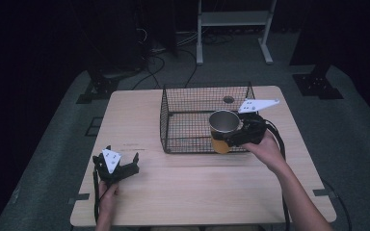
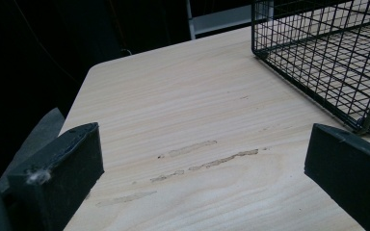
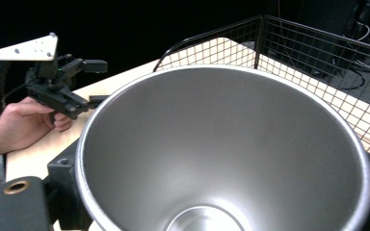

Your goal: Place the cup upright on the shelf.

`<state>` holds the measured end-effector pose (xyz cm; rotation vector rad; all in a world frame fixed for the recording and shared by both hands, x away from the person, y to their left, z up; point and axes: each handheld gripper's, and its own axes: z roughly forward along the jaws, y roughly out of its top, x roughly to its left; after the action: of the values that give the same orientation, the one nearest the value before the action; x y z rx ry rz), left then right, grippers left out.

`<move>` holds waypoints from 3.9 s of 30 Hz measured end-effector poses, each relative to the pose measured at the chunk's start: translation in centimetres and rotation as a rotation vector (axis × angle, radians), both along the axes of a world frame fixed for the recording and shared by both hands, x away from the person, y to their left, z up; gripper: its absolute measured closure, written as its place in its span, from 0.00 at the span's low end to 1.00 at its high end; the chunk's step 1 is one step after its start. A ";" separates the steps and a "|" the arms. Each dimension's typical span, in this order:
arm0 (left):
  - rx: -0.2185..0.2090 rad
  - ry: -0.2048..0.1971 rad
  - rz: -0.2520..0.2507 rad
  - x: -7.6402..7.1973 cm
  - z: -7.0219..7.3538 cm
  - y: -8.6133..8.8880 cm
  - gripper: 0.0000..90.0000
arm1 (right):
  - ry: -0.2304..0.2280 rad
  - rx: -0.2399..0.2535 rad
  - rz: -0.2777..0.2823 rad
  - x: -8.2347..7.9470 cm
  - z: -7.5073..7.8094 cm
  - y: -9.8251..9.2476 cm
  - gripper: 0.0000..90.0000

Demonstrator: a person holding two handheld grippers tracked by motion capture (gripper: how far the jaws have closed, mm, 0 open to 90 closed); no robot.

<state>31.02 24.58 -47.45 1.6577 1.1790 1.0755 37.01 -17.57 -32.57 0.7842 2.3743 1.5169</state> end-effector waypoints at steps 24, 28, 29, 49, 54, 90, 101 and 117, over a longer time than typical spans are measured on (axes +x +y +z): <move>0.001 0.001 -0.002 0.0 0.0 0.0 0.00 | 0.019 -0.031 -0.040 4.7 2.3 1.7 0.12; -0.002 0.000 -0.002 0.0 0.0 0.1 0.00 | 0.018 -0.040 -0.039 5.3 2.6 2.0 0.12; -0.002 0.000 -0.002 0.0 0.0 0.1 0.00 | 0.018 -0.040 -0.039 5.3 2.6 2.0 0.12; -0.004 -0.001 -0.003 0.0 0.0 0.1 0.00 | 0.080 -0.076 -0.097 10.2 1.0 3.4 0.12; -0.006 -0.001 -0.003 0.0 0.0 0.1 0.00 | 0.100 -0.092 -0.090 10.9 -0.3 3.9 0.12; -0.011 -0.005 -0.004 0.0 0.0 0.1 0.00 | 0.142 -0.273 -0.179 15.2 -7.4 5.8 0.12; -0.009 -0.005 -0.004 0.0 0.0 0.1 0.00 | 0.124 -0.300 -0.149 14.8 -7.4 6.0 0.10; -0.005 -0.003 -0.005 0.0 0.0 0.1 0.00 | 0.109 -0.292 -0.149 14.4 -6.8 5.9 0.02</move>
<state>31.00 24.69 -47.41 1.6539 1.1736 1.0711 51.43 -11.63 -39.37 0.9665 2.4738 1.0641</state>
